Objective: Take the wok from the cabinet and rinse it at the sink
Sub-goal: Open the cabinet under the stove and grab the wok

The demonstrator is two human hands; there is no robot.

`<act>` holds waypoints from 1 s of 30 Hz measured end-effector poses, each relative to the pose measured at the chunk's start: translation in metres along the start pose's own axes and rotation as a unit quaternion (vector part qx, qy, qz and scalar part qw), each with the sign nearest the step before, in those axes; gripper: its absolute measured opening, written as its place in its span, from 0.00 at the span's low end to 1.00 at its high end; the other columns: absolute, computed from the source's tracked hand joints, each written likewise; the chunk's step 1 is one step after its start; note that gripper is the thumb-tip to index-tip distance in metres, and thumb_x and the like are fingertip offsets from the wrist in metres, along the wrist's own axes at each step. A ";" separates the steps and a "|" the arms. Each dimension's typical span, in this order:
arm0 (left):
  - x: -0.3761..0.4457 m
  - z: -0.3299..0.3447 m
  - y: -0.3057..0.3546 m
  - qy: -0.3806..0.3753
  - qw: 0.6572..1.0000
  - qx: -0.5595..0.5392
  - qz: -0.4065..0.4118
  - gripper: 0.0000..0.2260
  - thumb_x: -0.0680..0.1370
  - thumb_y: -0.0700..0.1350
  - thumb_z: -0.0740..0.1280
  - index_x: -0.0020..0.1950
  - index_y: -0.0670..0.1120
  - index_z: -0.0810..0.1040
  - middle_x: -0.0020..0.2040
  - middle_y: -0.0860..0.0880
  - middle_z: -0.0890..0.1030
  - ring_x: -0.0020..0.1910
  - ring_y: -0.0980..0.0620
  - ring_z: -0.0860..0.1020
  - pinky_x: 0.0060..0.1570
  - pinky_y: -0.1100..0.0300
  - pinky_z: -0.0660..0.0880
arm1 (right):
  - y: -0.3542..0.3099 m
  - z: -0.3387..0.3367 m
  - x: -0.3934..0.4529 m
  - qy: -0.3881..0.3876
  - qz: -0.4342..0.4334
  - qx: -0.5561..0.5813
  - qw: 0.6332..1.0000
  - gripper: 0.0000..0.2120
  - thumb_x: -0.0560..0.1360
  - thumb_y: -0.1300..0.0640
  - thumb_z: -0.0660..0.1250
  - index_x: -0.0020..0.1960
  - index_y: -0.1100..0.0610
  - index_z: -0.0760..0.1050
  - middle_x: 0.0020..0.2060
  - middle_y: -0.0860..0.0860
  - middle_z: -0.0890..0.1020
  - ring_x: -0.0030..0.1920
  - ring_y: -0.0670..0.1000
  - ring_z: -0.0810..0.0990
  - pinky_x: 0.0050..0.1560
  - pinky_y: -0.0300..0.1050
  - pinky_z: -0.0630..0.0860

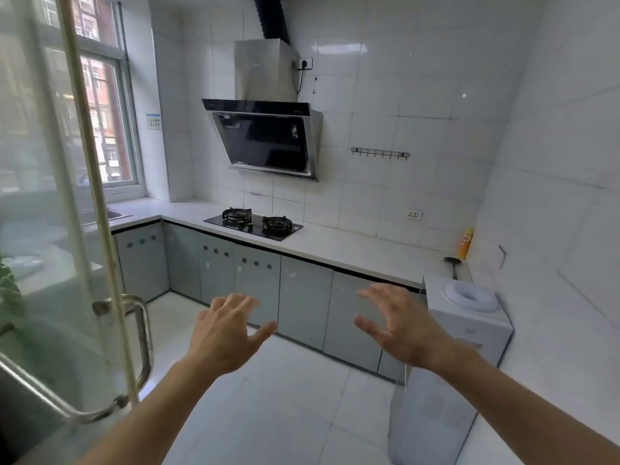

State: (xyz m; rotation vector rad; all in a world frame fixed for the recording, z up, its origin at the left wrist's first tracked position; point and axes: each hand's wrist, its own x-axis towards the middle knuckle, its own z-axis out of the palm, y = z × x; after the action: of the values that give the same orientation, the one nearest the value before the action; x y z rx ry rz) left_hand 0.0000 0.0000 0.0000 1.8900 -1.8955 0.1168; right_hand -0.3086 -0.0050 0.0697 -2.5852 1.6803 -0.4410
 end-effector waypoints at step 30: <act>0.272 0.119 0.004 -0.022 0.997 0.059 -0.044 0.33 0.74 0.72 0.56 0.72 0.54 0.66 0.71 0.53 0.69 0.69 0.49 0.66 0.66 0.50 0.67 | 0.159 0.078 0.292 0.000 -0.029 0.084 0.996 0.30 0.77 0.35 0.54 0.76 0.46 0.57 0.76 0.48 0.59 0.76 0.49 0.53 0.75 0.54 0.56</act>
State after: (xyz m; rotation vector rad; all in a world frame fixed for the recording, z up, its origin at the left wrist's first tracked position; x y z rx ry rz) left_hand -0.0216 -0.2962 -0.0033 2.0658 -1.8682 0.1636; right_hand -0.3205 -0.3438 0.0310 -2.5176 1.5008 -0.5594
